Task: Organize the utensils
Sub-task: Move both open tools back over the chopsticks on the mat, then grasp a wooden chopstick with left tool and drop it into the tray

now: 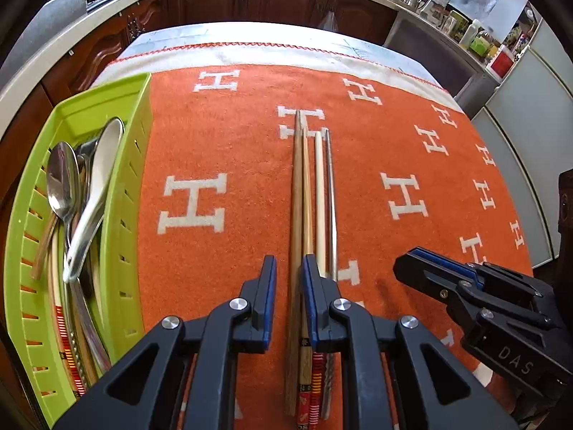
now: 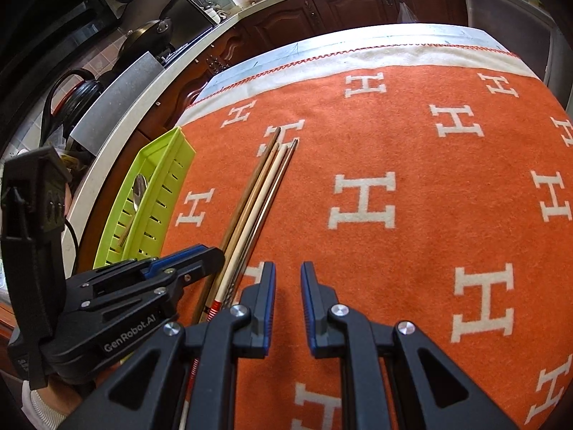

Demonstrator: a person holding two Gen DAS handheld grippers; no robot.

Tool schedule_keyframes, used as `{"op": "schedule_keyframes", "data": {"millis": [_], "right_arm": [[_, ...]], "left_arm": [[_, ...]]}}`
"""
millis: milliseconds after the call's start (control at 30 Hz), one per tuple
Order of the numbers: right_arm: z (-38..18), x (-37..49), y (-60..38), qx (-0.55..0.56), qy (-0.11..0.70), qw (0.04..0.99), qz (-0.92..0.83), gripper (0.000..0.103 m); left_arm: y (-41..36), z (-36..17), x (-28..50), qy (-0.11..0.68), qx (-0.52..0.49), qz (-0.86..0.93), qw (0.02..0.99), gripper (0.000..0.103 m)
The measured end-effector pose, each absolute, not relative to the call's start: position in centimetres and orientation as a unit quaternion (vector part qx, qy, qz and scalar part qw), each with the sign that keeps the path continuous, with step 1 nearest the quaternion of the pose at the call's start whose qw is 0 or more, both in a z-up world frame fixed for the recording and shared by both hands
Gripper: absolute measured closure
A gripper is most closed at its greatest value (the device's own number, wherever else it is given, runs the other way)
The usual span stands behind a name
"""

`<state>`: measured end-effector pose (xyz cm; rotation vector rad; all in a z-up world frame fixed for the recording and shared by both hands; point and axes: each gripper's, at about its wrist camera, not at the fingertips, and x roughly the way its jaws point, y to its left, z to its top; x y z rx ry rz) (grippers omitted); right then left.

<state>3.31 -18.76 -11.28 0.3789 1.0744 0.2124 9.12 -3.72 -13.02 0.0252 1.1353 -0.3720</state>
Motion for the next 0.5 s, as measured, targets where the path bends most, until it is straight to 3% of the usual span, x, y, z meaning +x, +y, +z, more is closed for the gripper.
{"op": "schedule_keyframes", "data": {"millis": [167, 300, 500], "right_arm": [[-11.47, 3.25, -18.61, 0.178, 0.509, 0.836, 0.101, 0.089], [-11.64, 3.19, -18.44, 0.174, 0.51, 0.836, 0.1, 0.089], [-11.83, 2.99, -17.92, 0.168, 0.513, 0.836, 0.1, 0.089]], "left_arm": [[-3.46, -13.03, 9.41, 0.534, 0.021, -0.17, 0.828, 0.087], [-3.59, -13.14, 9.26, 0.526, 0.044, -0.152, 0.836, 0.066], [-4.33, -13.44, 8.95, 0.51, 0.081, -0.14, 0.845, 0.066]]}}
